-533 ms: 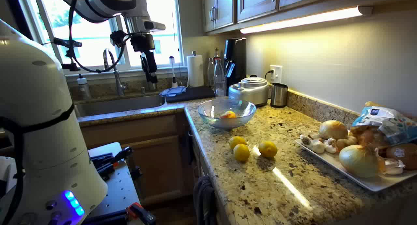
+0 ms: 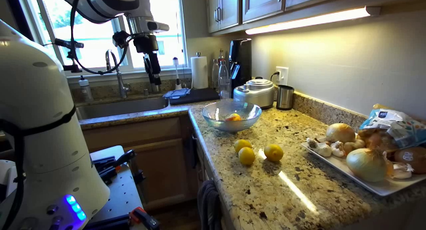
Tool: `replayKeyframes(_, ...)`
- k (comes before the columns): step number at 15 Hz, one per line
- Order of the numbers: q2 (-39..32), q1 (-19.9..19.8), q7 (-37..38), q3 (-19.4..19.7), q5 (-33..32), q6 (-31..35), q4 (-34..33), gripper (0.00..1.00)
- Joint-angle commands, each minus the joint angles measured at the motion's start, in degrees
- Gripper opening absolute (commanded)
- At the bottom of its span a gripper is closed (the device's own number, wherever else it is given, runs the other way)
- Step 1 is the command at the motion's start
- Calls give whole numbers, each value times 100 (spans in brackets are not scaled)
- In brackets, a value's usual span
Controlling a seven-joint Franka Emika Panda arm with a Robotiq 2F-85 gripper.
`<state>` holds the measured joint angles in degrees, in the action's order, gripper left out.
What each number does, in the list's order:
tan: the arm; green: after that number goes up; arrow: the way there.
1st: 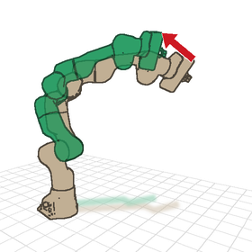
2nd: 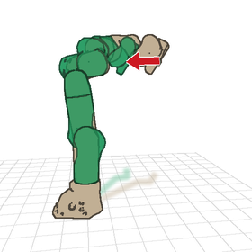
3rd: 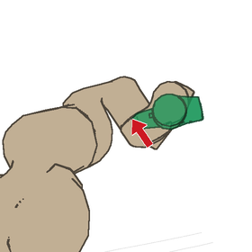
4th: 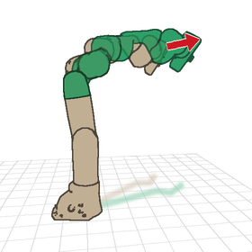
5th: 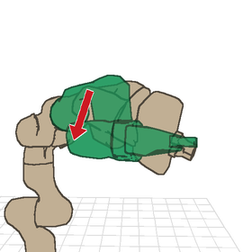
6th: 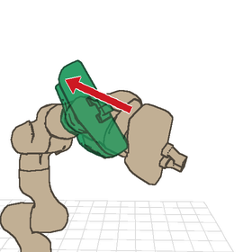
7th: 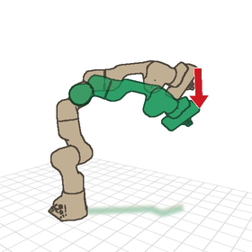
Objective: Remove the lemon from the glass bowl and put it on the right side of the counter
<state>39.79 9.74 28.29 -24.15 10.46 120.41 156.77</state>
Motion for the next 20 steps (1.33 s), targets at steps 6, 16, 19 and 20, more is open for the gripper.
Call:
replayKeyframes(6, -575, -119, 118, 100, -275, -79, -417, 100)
replayKeyframes(16, -2257, -622, 1323, 179, -863, 335, -1606, 100)
replayKeyframes(19, -2817, -645, 2029, 300, -905, 592, -1928, 100)
replayKeyframes(20, -3027, -633, 2302, 352, -927, 673, -2040, 100)
